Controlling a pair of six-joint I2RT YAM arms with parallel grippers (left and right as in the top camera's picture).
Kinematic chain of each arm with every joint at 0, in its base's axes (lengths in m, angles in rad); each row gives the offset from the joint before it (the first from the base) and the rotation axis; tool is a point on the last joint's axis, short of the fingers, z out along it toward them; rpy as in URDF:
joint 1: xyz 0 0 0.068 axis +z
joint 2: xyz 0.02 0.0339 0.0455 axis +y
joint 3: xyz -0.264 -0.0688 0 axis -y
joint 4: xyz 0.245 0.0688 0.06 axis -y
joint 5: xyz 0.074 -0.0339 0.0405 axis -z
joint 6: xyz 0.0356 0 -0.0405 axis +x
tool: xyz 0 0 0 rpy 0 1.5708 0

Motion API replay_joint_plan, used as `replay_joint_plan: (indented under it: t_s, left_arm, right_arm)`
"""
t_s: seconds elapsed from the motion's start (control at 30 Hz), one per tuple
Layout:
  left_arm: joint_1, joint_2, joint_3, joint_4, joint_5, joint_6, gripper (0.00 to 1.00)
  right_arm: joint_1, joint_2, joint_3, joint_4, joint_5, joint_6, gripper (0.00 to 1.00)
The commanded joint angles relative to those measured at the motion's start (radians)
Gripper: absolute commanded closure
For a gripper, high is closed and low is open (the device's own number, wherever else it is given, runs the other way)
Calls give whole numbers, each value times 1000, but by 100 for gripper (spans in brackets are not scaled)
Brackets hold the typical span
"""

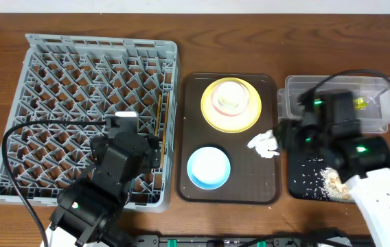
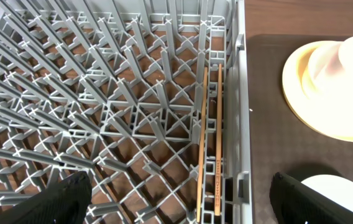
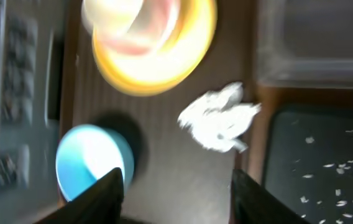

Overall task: Sort waste into correct bins and load items into the dishwasher
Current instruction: 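Carry the wrapper right and drop it into the clear plastic bin, then move the right gripper back to the white tissue on the tray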

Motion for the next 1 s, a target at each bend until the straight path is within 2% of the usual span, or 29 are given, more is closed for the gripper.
replay_joint_plan:
  t_s: [0.0,0.17,0.27,0.37,0.5,0.73,0.97]
  left_arm:
    - [0,-1,6,-3,1,-2,7]
    - [0,-1,6,-3,1,-2,8]
    - [0,-1,6,-3,1,-2,7]
    - [0,-1,6,-3,1,-2,8]
    - [0,-1,6,-3,1,-2,7]
    - [0,-1,6,-3,2,-2,8]
    - [0,-1,6,-3,1,-2,8]
  right_arm:
    - [124,44,-3,-12,146,0,51]
    - [263,128,-3,-11,318,26,50]
    - [307,202,-3,-16,415,25,43]
    - [310,270,-3,-7,449,-14,34]
    - [308,359,-3,-3,449,-166,29]
    - [308,505,-3,62,450,-304,28]
    - [291,584,-3,182,524,-320,27]
